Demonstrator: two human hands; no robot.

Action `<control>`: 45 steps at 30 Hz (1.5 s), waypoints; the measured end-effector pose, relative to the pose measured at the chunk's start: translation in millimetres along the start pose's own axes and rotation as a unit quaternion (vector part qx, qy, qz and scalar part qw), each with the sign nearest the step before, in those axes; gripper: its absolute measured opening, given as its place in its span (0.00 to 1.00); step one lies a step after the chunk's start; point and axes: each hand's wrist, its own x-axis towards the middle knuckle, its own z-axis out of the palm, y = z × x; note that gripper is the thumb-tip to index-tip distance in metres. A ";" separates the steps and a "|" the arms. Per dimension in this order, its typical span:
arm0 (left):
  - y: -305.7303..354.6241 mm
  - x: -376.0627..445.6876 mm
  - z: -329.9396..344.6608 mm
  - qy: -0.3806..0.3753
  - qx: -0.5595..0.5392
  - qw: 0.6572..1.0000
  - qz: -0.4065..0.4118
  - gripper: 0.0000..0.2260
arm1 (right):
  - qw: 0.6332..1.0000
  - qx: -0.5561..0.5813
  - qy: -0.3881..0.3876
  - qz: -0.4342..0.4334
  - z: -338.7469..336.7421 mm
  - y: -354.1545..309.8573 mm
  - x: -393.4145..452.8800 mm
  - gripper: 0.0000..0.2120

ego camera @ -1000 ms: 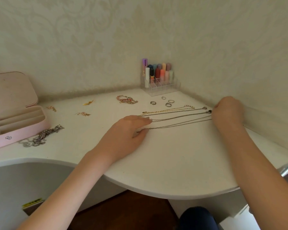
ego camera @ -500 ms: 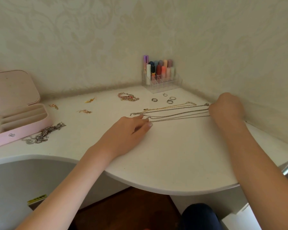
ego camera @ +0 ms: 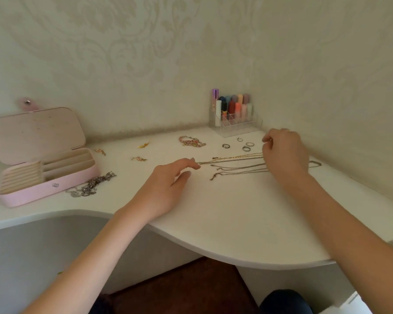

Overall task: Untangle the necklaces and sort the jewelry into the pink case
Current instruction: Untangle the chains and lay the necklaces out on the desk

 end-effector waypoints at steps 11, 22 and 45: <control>-78.1 -46.4 -114.0 0.044 0.393 0.905 -0.156 0.15 | 0.865 0.264 -0.295 -0.309 45.6 -200.9 -51.3 0.13; -86.8 -33.9 -91.1 0.154 0.241 0.947 -0.145 0.06 | 0.845 0.370 -0.320 -0.216 104.2 -233.6 -52.7 0.02; -82.5 21.1 -72.0 0.303 -0.292 0.901 -0.109 0.15 | 0.653 0.657 -0.360 0.111 104.7 -222.1 -30.2 0.08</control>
